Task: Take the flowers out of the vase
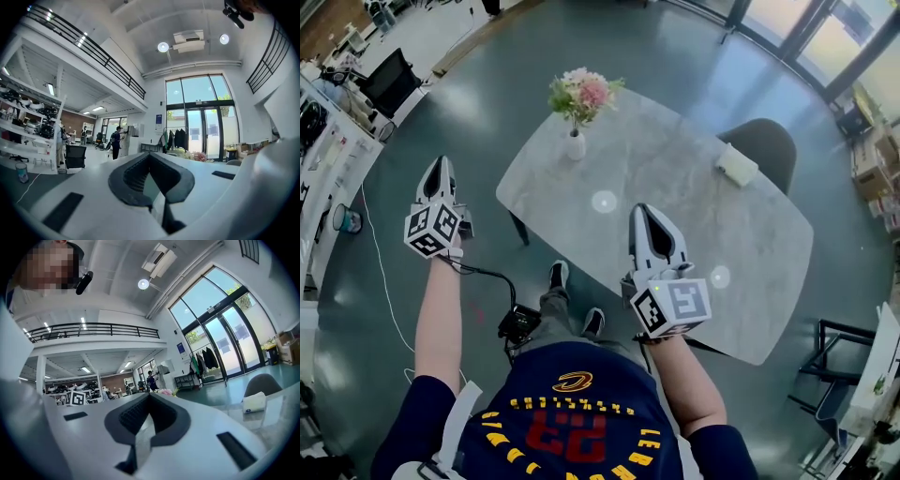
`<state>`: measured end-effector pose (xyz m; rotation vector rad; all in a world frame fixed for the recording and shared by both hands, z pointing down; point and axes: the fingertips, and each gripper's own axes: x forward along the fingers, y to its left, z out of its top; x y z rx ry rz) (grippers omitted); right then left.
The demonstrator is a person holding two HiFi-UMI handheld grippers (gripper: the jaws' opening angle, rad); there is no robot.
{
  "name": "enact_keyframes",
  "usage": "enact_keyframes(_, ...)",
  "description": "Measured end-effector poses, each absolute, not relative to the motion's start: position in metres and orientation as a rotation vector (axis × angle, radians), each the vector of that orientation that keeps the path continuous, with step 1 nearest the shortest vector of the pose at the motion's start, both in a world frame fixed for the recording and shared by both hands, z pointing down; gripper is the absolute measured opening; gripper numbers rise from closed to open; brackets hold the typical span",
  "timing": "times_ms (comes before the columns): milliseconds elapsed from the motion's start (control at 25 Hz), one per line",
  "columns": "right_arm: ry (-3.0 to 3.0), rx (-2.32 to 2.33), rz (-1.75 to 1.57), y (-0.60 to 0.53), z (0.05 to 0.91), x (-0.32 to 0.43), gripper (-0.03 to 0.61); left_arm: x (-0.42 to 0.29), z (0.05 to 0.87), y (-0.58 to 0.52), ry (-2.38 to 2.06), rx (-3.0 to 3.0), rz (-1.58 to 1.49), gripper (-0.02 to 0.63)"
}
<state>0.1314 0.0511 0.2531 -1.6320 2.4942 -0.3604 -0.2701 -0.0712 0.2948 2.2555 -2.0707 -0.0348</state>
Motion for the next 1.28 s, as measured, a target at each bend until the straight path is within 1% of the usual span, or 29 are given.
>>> enact_keyframes(200,2.463,-1.726,-0.377,0.023,0.262,0.14,0.003,-0.217,0.295,-0.14,-1.95,2.428,0.052,0.003)
enact_keyframes(360,2.428,-1.794,-0.421,-0.009,0.277,0.138,0.003,-0.174,0.312,-0.198,-1.835,2.54,0.149,0.003)
enact_keyframes(520,2.419,-1.824,-0.445,-0.046,0.291,0.124,0.003,-0.15,0.317,-0.239,-1.737,2.591,0.107,0.003)
enact_keyframes(720,2.406,-1.86,-0.475,-0.086,0.304,0.106,0.003,-0.122,0.297,-0.251,-1.529,2.635,-0.133,0.003)
enact_keyframes(880,2.389,-1.9,-0.502,-0.112,0.317,0.092,0.003,-0.111,0.288,-0.251,-1.367,2.659,-0.239,0.003)
enact_keyframes(1120,2.375,-1.96,-0.509,-0.148,0.331,0.081,0.003,-0.104,0.275,-0.249,-1.164,2.776,-0.247,0.003)
enact_keyframes(1280,2.389,-1.968,-0.542,-0.165,0.353,0.08,0.003,-0.097,0.294,-0.254,-1.106,2.768,-0.233,0.003)
